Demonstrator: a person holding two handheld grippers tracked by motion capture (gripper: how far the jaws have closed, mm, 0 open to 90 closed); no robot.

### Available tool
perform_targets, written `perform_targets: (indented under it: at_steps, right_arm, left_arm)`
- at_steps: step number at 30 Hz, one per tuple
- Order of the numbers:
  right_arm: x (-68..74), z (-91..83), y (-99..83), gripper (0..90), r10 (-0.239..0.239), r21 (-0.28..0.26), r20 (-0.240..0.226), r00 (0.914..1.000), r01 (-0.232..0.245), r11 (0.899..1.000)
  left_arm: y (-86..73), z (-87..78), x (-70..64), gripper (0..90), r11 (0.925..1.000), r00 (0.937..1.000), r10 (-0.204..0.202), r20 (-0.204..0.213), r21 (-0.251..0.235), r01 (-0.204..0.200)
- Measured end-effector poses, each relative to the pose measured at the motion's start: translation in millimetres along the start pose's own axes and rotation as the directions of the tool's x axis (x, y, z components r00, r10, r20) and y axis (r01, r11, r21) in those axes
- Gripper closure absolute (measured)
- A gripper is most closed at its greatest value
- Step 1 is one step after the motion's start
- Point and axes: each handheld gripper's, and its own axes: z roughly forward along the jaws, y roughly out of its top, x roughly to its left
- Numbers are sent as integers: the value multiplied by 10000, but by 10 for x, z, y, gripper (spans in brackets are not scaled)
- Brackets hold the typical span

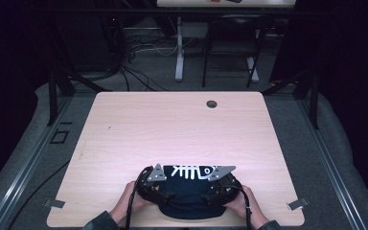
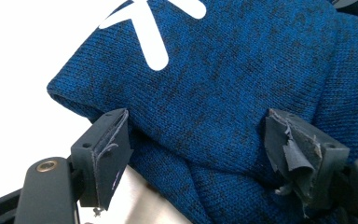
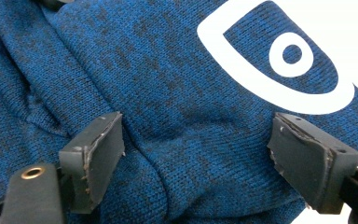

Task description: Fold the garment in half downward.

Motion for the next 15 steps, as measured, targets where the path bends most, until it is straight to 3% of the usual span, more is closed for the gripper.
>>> perform_targets:
  at_steps: [7, 15]
  right_arm:
    - [-145, 88, 91, 177, 197, -153, 276, 9994, -193, 9997]
    - [-311, 189, 207, 177, 420, -299, 449, 9981, -407, 9987]
  left_arm:
    - [52, 64, 192, 232, 9996, 9993, -269, -269, -114, 266]
    - [73, 127, 447, 233, 9958, 9956, -865, -358, -344, 852]
